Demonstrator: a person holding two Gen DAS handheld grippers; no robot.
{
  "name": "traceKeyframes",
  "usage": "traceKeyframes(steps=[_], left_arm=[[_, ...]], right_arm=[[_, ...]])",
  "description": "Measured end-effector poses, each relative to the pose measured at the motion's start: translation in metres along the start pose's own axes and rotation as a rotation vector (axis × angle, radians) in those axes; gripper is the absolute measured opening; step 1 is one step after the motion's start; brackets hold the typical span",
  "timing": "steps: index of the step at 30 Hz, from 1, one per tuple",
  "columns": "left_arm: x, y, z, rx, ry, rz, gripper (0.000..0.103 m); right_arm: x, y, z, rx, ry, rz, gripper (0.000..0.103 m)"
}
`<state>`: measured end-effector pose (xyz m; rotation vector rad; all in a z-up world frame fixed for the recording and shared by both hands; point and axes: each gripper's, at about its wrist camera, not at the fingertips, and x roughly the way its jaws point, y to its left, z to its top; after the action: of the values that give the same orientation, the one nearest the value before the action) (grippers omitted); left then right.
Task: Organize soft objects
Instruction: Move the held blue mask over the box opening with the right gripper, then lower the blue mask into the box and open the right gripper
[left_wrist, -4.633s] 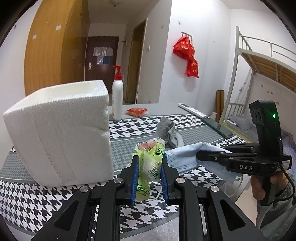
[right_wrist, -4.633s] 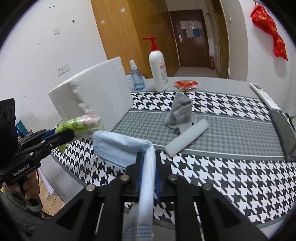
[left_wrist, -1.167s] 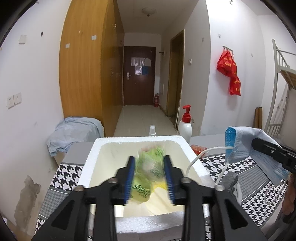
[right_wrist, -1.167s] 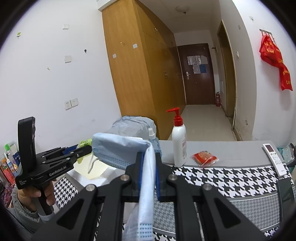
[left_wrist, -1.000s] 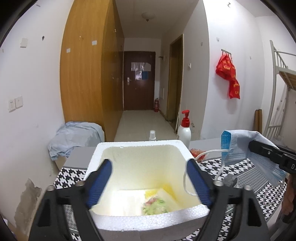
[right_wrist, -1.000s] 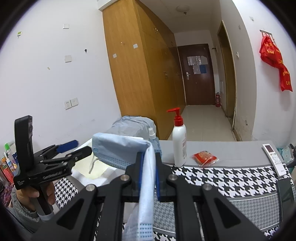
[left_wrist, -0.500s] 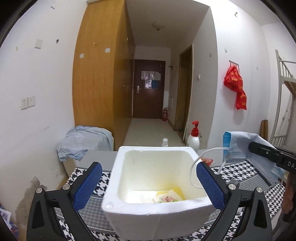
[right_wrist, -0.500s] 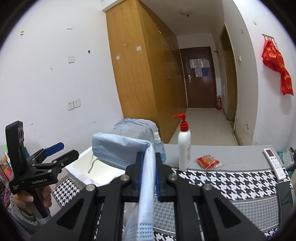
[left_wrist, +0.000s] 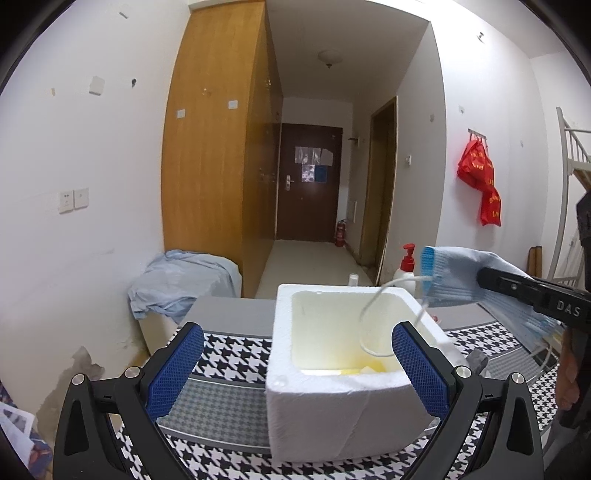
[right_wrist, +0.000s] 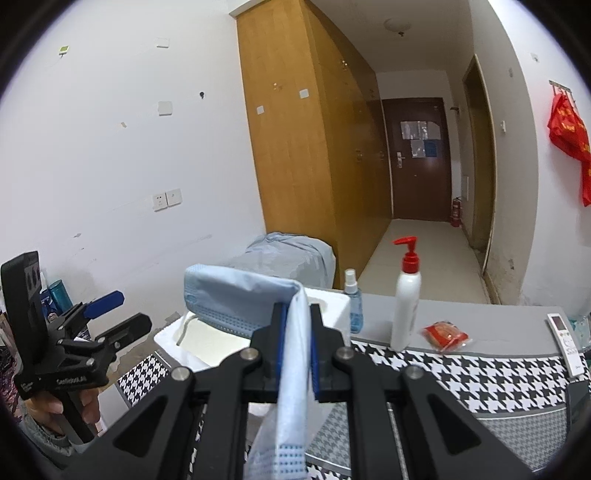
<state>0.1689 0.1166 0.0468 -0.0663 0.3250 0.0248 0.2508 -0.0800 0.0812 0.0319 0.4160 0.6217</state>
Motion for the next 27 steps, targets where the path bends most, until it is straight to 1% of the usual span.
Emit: traceKeyframes(steps=[10,12,17,27], left_arm=[[-0.010,0.018,-0.009,-0.003,-0.013,0.036,0.102],[-0.011,0.023,-0.011,-0.011,-0.007,0.039,0.102],[-0.012,0.032,-0.014,-0.031,0.008,0.041,0.102],[-0.017,0.042,-0.020,-0.054,0.004,0.047,0.102]], right_arm=[[0.027,0.017,0.005,0.008,0.031,0.042,0.014],[0.035,0.020,0.006,0.028,0.046,0.056,0.014],[0.047,0.032,0.009,0.031,0.065,0.068,0.014],[0.063,0.042,0.009,0.022,0.112,0.042,0.014]])
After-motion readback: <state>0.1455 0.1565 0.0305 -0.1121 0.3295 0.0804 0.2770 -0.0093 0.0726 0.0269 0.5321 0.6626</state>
